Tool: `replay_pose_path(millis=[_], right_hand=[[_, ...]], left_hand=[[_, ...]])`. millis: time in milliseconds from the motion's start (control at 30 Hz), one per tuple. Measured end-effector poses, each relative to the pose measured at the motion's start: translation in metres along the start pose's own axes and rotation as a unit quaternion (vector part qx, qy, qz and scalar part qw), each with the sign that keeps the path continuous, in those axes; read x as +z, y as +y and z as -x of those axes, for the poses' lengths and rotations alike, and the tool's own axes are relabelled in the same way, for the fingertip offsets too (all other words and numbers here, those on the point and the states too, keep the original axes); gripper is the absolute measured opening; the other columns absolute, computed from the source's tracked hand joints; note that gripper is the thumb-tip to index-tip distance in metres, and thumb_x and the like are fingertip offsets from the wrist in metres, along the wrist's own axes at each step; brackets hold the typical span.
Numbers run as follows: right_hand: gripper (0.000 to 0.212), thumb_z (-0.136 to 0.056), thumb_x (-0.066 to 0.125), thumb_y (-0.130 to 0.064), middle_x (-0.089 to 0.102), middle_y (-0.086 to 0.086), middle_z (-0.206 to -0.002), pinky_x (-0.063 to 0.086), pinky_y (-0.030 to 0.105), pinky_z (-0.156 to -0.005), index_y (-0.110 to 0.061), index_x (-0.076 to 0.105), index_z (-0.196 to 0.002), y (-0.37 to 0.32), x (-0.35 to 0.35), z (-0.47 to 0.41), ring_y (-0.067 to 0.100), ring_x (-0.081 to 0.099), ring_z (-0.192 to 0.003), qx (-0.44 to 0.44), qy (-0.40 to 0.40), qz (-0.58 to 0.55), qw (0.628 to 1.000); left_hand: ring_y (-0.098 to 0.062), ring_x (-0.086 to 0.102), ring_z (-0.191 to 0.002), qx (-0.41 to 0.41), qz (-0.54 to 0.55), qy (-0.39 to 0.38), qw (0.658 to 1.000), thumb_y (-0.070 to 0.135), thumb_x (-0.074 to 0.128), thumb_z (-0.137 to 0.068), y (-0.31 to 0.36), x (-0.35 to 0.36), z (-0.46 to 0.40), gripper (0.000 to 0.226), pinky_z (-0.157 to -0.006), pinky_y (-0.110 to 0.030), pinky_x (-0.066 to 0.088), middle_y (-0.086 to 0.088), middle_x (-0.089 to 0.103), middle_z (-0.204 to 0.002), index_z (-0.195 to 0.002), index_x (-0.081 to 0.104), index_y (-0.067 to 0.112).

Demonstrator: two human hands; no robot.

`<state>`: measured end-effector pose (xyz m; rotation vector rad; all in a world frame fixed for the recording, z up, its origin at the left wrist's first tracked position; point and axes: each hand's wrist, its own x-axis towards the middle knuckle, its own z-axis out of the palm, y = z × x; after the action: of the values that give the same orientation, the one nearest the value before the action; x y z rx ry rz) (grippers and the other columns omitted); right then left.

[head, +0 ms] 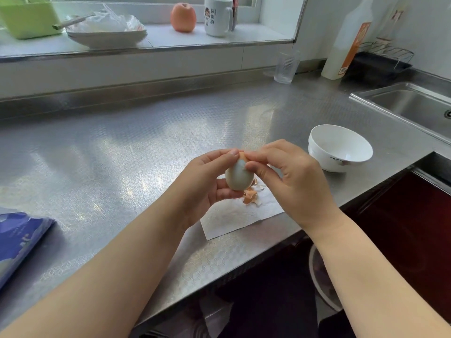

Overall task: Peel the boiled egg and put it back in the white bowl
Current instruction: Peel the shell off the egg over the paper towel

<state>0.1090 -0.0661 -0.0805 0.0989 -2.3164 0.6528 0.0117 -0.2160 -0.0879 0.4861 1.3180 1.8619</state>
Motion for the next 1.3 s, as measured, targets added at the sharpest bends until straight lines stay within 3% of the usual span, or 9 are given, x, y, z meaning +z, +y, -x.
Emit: replay_pose_path(millis=[267,433,633,800,933,1033,1167,1300], right_hand=[[0.028,-0.087,0.068,-0.008,0.065,0.008,-0.095,0.053,0.037,-0.073,-0.009,0.069,-0.115,0.007,-0.007,-0.001,0.022,0.064,-0.085,-0.051,-0.049,-0.024,0.997],[0.02,-0.092,0.064,-0.01,0.064,0.013,-0.09,0.053,0.04,-0.065,-0.003,0.071,-0.109,0.008,-0.005,0.0,0.027,0.063,-0.077,-0.116,-0.007,0.046,0.992],[0.017,-0.094,0.06,-0.008,0.069,0.015,-0.092,0.055,0.038,-0.072,0.002,0.071,-0.104,0.008,0.006,0.008,0.03,0.066,-0.08,-0.147,0.056,0.131,0.979],[0.018,-0.095,0.057,-0.009,0.07,0.014,-0.09,0.054,0.029,-0.076,0.002,0.071,-0.097,0.006,0.017,0.012,0.026,0.067,-0.08,-0.112,0.111,0.132,0.978],[0.021,-0.097,0.054,-0.012,0.071,0.011,-0.094,0.051,0.023,-0.081,0.002,0.069,-0.095,0.003,0.025,0.015,0.024,0.068,-0.086,-0.084,0.141,0.114,0.98],[0.023,-0.099,0.05,-0.016,0.071,0.006,-0.1,0.051,0.022,-0.083,-0.001,0.068,-0.099,0.002,0.029,0.019,0.017,0.067,-0.092,-0.042,0.136,0.055,0.988],[0.016,-0.096,0.056,-0.018,0.066,-0.003,-0.093,0.044,0.013,-0.078,-0.011,0.069,-0.103,0.001,0.027,0.022,0.006,0.06,-0.086,0.08,0.151,-0.019,0.985],[0.018,-0.093,0.061,-0.018,0.065,-0.009,-0.093,0.041,0.007,-0.079,-0.019,0.07,-0.109,0.004,0.02,0.019,0.002,0.058,-0.088,0.147,0.065,-0.017,0.987]], left_hand=[[-0.036,0.074,-0.094,-0.03,0.003,-0.009,0.999,0.035,0.059,-0.094,0.002,0.0,0.001,0.043,-0.054,-0.023,0.058,-0.017,0.073,-0.104,-0.122,0.064,0.003],[-0.032,0.075,-0.087,-0.049,0.0,-0.016,0.999,0.039,0.061,-0.09,0.001,0.001,0.002,0.049,-0.047,-0.021,0.055,-0.016,0.073,-0.098,-0.122,0.063,0.002],[-0.03,0.075,-0.085,-0.05,0.001,0.0,0.999,0.039,0.065,-0.086,0.0,0.002,0.001,0.053,-0.045,-0.02,0.054,-0.011,0.074,-0.093,-0.123,0.063,0.001],[-0.023,0.075,-0.073,-0.032,0.005,0.006,0.999,0.036,0.069,-0.08,-0.001,0.002,0.001,0.052,-0.052,-0.022,0.057,-0.009,0.075,-0.088,-0.12,0.066,0.001],[-0.02,0.073,-0.068,-0.016,0.034,0.017,0.999,0.026,0.065,-0.091,-0.001,0.0,-0.001,0.029,-0.056,-0.024,0.058,-0.006,0.075,-0.086,-0.112,0.071,0.006],[-0.023,0.075,-0.077,-0.003,0.058,0.038,0.998,0.023,0.06,-0.096,0.001,0.0,-0.001,0.023,-0.057,-0.024,0.058,-0.009,0.074,-0.094,-0.11,0.07,0.009],[-0.033,0.074,-0.094,0.006,0.082,0.054,0.995,0.022,0.058,-0.098,0.003,-0.002,-0.001,0.021,-0.064,-0.029,0.06,-0.016,0.071,-0.112,-0.113,0.067,0.01],[-0.031,0.071,-0.095,-0.001,0.092,0.062,0.994,0.021,0.056,-0.098,0.004,-0.002,-0.001,0.02,-0.07,-0.032,0.062,-0.024,0.063,-0.131,-0.109,0.069,0.011]])
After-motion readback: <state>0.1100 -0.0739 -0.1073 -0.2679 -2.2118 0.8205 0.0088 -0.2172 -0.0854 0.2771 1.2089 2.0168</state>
